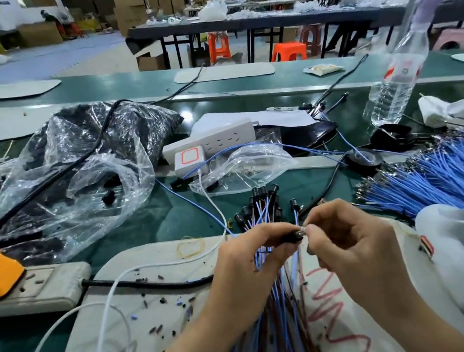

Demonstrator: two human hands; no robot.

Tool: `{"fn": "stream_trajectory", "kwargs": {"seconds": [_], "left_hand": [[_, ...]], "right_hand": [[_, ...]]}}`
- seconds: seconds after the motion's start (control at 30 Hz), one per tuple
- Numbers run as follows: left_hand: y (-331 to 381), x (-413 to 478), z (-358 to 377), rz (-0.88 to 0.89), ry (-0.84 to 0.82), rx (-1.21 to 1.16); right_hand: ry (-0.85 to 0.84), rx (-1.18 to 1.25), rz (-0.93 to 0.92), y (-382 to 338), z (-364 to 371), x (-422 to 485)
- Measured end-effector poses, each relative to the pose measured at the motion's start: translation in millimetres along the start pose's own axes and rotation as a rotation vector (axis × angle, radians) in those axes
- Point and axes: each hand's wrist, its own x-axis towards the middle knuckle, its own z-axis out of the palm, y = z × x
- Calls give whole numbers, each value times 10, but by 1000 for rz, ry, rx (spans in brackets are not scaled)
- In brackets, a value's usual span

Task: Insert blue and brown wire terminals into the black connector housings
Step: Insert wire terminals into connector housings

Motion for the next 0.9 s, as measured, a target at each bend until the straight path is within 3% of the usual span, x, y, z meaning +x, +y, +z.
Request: {"fn": "stream_trajectory", "kwargs": {"seconds": [0.23, 0.6, 0.9], "left_hand": [[3, 18, -3, -11, 37, -131], [36, 5, 1, -48, 36, -188], [51, -12, 24, 0, 41, -112]], "right_hand": [[119, 258, 21, 6, -68, 36], [1, 178, -59, -77, 57, -53], [97, 175, -71, -34, 17, -33]]}}
